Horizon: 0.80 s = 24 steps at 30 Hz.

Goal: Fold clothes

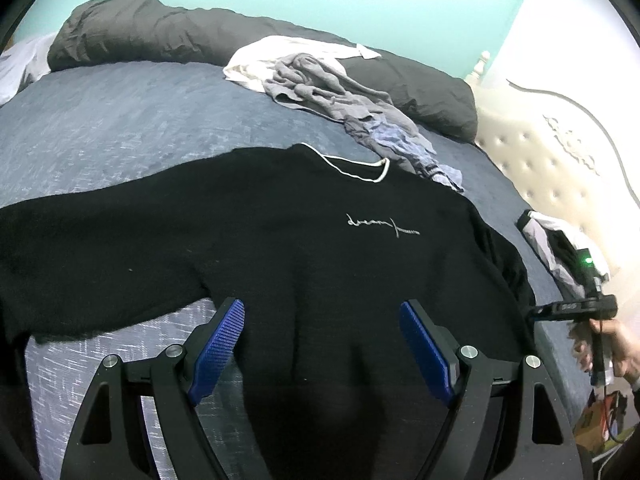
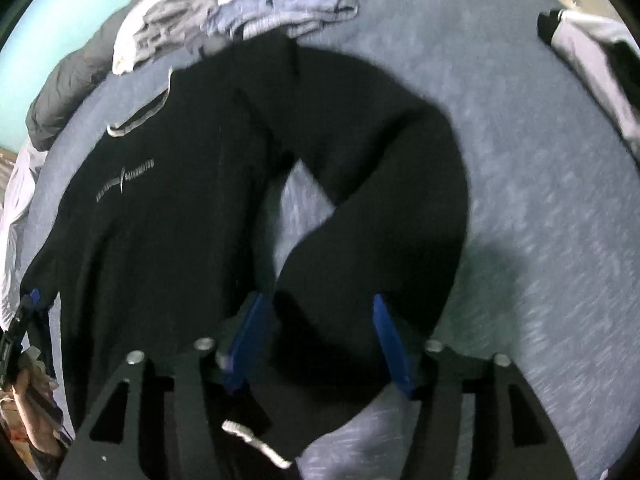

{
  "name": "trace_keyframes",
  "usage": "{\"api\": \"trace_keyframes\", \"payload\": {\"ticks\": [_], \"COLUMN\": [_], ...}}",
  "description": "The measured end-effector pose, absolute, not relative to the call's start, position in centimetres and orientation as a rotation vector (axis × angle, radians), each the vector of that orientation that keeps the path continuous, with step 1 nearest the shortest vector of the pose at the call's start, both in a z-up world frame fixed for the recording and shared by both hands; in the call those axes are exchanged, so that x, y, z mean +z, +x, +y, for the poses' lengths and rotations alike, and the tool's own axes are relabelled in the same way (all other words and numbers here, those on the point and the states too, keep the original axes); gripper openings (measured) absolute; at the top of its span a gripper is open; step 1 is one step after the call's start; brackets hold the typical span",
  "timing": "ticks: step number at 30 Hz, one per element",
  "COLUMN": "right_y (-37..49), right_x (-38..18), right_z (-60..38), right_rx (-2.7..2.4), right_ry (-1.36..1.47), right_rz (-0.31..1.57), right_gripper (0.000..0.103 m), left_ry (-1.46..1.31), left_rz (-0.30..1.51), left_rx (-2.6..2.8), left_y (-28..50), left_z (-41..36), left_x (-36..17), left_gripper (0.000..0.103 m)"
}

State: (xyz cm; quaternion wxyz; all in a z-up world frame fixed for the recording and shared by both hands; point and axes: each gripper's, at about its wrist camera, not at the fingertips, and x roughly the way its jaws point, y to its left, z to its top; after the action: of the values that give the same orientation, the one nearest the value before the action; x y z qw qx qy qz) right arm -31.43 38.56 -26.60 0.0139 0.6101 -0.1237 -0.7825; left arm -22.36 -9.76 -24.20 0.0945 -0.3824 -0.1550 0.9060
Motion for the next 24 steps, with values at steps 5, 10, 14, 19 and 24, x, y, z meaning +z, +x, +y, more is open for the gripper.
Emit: {"api": "trace_keyframes", "payload": {"ticks": [5, 10, 14, 19, 24], "right_y": [-31.7, -31.3, -30.4, -29.6, -29.0], "right_x": [-28.9, -29.5, -28.1, -24.6, -21.5], "right_z": [37.3, 36.8, 37.6, 41.6, 48.7], "right_rx": [-2.420, -2.451, -2.503, -2.658, -2.822], "right_ry": [2.023, 2.018, 1.937, 1.846, 1.812], "right_rz": [-0.313, -0.199, -0.177, -0.169, -0.219], "right_gripper": [0.063, 0.016, 0.005, 0.004, 0.004], "left_ry": [-1.138, -1.133, -1.133, -1.135, -1.147], "left_rz": [-0.456, -0.457, -0.464, -0.460, -0.442], "left_rx": [2.682, 2.688, 2.693, 2.696, 2.697], "left_y": [-22.4, -22.2, -22.2, -22.2, -22.3], "left_z": [-9.3, -9.5, -9.7, -9.6, -9.4], "left_x": [-24.3, -24.2, -24.2, -24.2, -24.4], "left_gripper": [0.083, 0.083, 0.083, 0.083, 0.083]}}
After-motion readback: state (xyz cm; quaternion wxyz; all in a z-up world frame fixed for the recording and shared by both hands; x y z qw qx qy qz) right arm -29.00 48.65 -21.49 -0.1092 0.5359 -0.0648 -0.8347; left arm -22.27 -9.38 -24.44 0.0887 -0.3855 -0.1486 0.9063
